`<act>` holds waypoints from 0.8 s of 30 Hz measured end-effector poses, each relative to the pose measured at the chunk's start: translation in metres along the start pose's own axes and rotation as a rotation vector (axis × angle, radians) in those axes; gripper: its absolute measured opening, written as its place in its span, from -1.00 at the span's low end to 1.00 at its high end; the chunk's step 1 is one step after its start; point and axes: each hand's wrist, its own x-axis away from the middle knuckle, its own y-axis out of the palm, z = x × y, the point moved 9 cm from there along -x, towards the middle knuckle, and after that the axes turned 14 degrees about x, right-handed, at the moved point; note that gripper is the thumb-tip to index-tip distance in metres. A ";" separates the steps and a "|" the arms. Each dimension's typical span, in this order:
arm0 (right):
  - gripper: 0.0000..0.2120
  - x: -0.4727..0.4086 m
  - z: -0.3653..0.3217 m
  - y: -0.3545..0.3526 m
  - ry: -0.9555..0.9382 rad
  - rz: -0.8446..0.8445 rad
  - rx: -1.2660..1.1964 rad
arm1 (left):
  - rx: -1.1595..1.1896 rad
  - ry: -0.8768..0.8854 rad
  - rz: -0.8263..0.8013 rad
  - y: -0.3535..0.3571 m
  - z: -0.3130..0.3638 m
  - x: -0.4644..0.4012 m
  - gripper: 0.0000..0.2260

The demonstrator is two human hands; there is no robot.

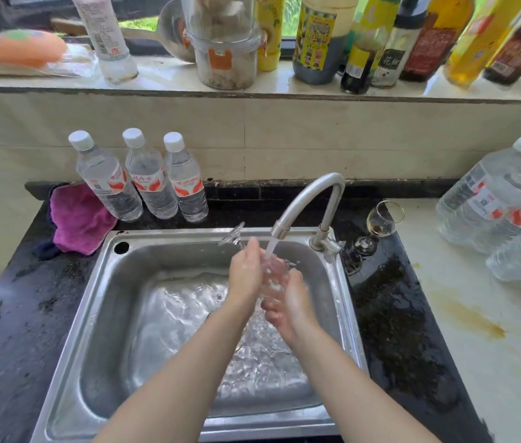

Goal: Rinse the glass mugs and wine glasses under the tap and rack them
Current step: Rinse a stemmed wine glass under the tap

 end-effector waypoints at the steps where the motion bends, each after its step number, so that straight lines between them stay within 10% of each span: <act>1: -0.59 0.004 -0.003 -0.001 -0.069 0.012 0.062 | 0.094 -0.115 0.031 0.001 -0.001 -0.002 -0.59; 7: -0.78 0.030 -0.037 -0.027 -0.607 0.279 0.616 | 0.486 -0.465 0.117 0.022 -0.026 0.014 -0.70; 16: -0.57 0.023 0.021 -0.020 0.341 -0.262 -0.056 | 0.469 -0.341 -0.277 0.045 -0.012 0.012 -0.58; 20: -0.64 0.024 -0.020 -0.038 -0.375 0.200 0.418 | 0.401 -0.432 0.116 0.019 -0.029 0.005 -0.76; 24: -0.64 0.038 -0.032 -0.037 -0.892 0.310 0.664 | 0.429 -0.468 0.072 0.030 -0.030 0.011 -0.70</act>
